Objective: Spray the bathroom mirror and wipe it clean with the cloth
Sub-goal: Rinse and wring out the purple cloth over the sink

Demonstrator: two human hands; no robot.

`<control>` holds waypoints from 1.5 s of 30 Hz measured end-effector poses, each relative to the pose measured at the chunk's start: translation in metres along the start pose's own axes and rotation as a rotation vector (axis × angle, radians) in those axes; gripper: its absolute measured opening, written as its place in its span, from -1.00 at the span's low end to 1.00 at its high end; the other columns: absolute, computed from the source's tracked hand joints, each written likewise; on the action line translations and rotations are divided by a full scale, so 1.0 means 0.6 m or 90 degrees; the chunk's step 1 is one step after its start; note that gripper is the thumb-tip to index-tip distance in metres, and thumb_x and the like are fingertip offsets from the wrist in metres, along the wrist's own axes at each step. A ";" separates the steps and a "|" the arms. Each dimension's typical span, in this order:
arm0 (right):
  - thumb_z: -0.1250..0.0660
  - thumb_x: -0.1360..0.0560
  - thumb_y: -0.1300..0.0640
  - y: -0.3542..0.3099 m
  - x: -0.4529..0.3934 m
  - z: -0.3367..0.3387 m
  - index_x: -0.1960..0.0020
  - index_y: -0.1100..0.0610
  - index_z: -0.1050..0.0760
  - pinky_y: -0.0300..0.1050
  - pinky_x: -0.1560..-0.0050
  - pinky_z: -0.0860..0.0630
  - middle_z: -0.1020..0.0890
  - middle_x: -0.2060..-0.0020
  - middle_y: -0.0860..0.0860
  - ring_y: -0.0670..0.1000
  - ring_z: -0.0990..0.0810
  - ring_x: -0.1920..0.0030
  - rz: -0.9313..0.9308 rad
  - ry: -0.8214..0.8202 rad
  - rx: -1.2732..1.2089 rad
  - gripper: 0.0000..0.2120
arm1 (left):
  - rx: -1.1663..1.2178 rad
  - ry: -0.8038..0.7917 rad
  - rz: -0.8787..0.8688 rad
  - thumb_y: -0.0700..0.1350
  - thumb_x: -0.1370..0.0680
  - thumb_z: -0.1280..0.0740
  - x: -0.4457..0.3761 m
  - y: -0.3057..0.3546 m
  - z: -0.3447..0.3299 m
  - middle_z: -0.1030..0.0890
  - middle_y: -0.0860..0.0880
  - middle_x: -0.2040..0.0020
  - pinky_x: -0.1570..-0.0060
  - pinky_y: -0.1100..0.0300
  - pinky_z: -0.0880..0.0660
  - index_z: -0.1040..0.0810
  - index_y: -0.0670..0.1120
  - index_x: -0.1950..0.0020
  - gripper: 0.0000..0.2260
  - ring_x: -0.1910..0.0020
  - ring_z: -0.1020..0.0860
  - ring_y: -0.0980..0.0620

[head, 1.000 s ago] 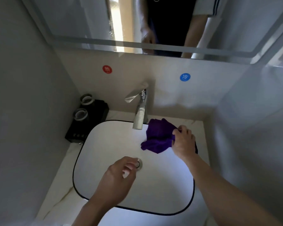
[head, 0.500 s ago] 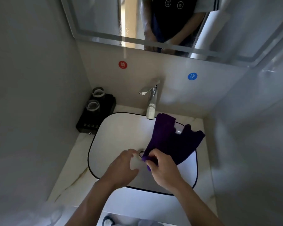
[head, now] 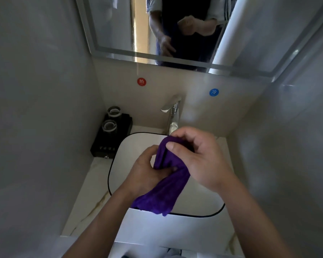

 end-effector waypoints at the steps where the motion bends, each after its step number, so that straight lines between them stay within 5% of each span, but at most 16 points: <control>1: -0.42 -0.52 0.24 0.001 -0.002 0.002 0.13 0.07 -0.61 -0.28 0.19 -0.50 -0.67 0.30 -0.09 -0.14 -0.61 0.27 -0.009 0.026 -0.035 -0.90 | -0.034 0.014 0.008 0.15 -0.31 -0.58 0.002 -0.002 0.009 -0.60 0.16 -0.20 -0.15 0.25 -0.49 -0.52 0.15 -0.26 -0.44 -0.18 -0.57 0.18; 4: -0.44 -0.53 0.25 0.012 -0.008 0.012 0.16 0.03 -0.61 -0.27 0.23 -0.49 -0.66 0.35 -0.11 -0.15 -0.59 0.30 -0.043 0.125 -0.071 -0.85 | -0.080 0.105 0.035 0.11 -0.27 -0.66 0.018 -0.004 0.040 -0.47 0.14 -0.17 0.00 0.32 -0.44 -0.46 0.15 -0.15 -0.44 -0.12 -0.51 0.19; 8: -0.46 -0.53 0.25 0.033 -0.006 0.019 0.18 0.01 -0.61 -0.24 0.22 -0.51 -0.67 0.36 -0.12 -0.15 -0.60 0.33 -0.085 0.217 -0.053 -0.82 | -0.146 0.283 -0.017 -0.06 -0.41 -0.59 0.053 0.011 0.077 -0.54 0.12 0.19 0.18 0.19 -0.48 -0.44 0.09 0.18 -0.69 0.20 -0.53 0.15; 10: -0.47 -0.51 0.23 0.031 -0.003 0.004 0.19 -0.05 -0.62 -0.23 0.17 -0.53 -0.69 0.32 -0.13 -0.14 -0.63 0.29 -0.073 0.208 -0.019 -0.80 | -0.087 0.186 0.001 -0.08 -0.56 -0.46 0.056 0.023 0.062 -0.59 0.10 0.33 0.19 0.17 -0.48 -0.55 0.03 0.27 -0.78 0.32 -0.54 0.17; 13: -0.48 -0.49 0.19 0.011 0.009 -0.033 0.17 -0.09 -0.61 -0.33 0.14 -0.49 -0.67 0.27 -0.14 -0.14 -0.63 0.23 0.005 0.166 0.109 -0.81 | 0.175 0.037 0.148 0.03 -0.70 -0.18 0.057 0.029 0.031 -0.70 -0.11 0.21 0.20 0.18 -0.51 -0.70 -0.13 0.07 -0.62 0.26 -0.63 0.07; 17: -0.38 -0.51 0.13 0.013 0.060 -0.095 -0.03 0.06 -0.62 -0.27 -0.01 -0.48 -0.57 0.04 -0.07 -0.11 -0.55 0.05 0.102 0.086 0.287 -0.89 | 0.405 0.037 0.244 0.06 -0.67 -0.21 0.055 0.025 0.042 -0.67 -0.07 0.20 0.10 0.13 -0.48 -0.66 -0.09 0.09 -0.67 0.22 -0.61 0.04; 21: -0.25 -0.57 0.14 0.053 0.114 -0.139 -0.27 -0.03 -0.54 -0.11 -0.09 -0.55 -0.53 -0.07 -0.18 -0.13 -0.54 -0.07 0.028 -0.013 0.255 -0.70 | 0.327 0.032 0.176 -0.26 -0.61 -0.29 0.052 0.035 0.065 -0.70 -0.20 0.08 0.00 0.07 -0.51 -0.68 -0.23 -0.05 -0.83 0.07 -0.63 -0.10; 24: -0.29 -0.57 0.19 0.074 0.135 -0.110 -0.03 -0.02 -0.64 -0.25 0.09 -0.57 -0.62 0.10 -0.21 -0.13 -0.62 0.06 -0.023 0.080 0.139 -0.81 | 0.321 0.020 0.159 -0.29 -0.64 -0.24 0.048 0.057 0.065 -0.70 -0.27 -0.11 -0.16 -0.02 -0.57 -0.65 -0.26 -0.20 -0.77 -0.09 -0.67 -0.19; 26: -0.31 -0.57 0.26 0.103 0.142 -0.075 0.10 -0.01 -0.66 -0.40 0.17 -0.50 -0.67 0.17 -0.19 -0.15 -0.65 0.12 -0.085 0.163 0.115 -0.77 | 0.298 0.018 0.132 -0.26 -0.66 -0.23 0.039 0.082 0.070 -0.70 -0.24 -0.13 -0.09 0.07 -0.63 -0.62 -0.24 -0.25 -0.76 -0.10 -0.68 -0.15; 30: -0.29 -0.58 0.24 0.179 0.139 -0.027 0.13 -0.03 -0.62 -0.38 0.17 -0.44 -0.68 0.14 -0.16 -0.19 -0.61 0.10 -0.233 0.212 0.137 -0.77 | 0.284 -0.010 0.069 -0.21 -0.69 -0.20 0.030 0.147 0.082 -0.72 -0.16 -0.09 0.03 0.17 -0.64 -0.60 -0.16 -0.27 -0.76 -0.03 -0.70 -0.07; 33: -0.24 -0.63 0.13 0.225 0.132 -0.027 0.01 0.04 -0.61 -0.31 0.15 -0.42 -0.63 0.10 -0.12 -0.16 -0.56 0.11 -0.322 0.147 0.178 -0.83 | 0.320 -0.028 0.021 -0.19 -0.70 -0.18 0.032 0.194 0.090 -0.73 -0.11 -0.03 0.02 0.18 -0.66 -0.61 -0.12 -0.23 -0.77 0.00 -0.71 -0.03; 36: -0.29 -0.61 0.02 0.253 0.126 -0.074 -0.02 0.18 -0.62 -0.21 0.18 -0.43 -0.63 0.11 0.02 -0.06 -0.55 0.19 -0.416 0.034 0.029 -0.76 | 0.335 -0.046 -0.010 -0.15 -0.68 -0.21 0.032 0.226 0.097 -0.72 -0.07 -0.07 -0.01 0.19 -0.64 -0.62 -0.08 -0.24 -0.77 -0.06 -0.70 -0.02; 39: -0.31 -0.37 -0.18 0.251 0.115 -0.114 0.13 0.16 -0.55 -0.14 0.11 -0.43 -0.60 0.10 0.03 0.04 -0.56 0.18 -0.412 -0.020 -0.061 -0.61 | 0.323 -0.083 -0.016 -0.13 -0.62 -0.28 0.031 0.235 0.103 -0.70 -0.08 -0.16 -0.10 0.15 -0.63 -0.62 -0.07 -0.28 -0.73 -0.15 -0.68 -0.05; 42: -0.27 -0.36 -0.03 0.236 0.102 -0.138 0.33 -0.07 -0.49 -0.05 0.09 -0.40 -0.52 0.36 -0.08 0.00 -0.46 0.26 -0.388 -0.043 -0.159 -0.88 | 0.296 -0.130 -0.008 -0.23 -0.53 -0.38 0.030 0.221 0.110 -0.68 -0.11 -0.19 -0.12 0.11 -0.64 -0.60 -0.05 -0.31 -0.64 -0.16 -0.67 -0.10; 45: -0.32 -0.44 0.10 0.228 0.097 -0.133 0.21 0.09 -0.60 -0.03 0.09 -0.47 -0.56 0.27 0.10 0.11 -0.50 0.19 -0.370 0.029 -0.299 -0.89 | 0.259 -0.143 0.011 -0.28 -0.43 -0.36 0.027 0.193 0.122 -0.67 -0.10 -0.23 -0.13 0.05 -0.64 -0.57 0.03 -0.35 -0.50 -0.19 -0.66 -0.12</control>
Point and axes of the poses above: each hand's wrist, its own x-axis away from the middle knuckle, its own z-axis out of the back of the hand, y = z × x, the point moved 7 cm from there along -x, towards the middle knuckle
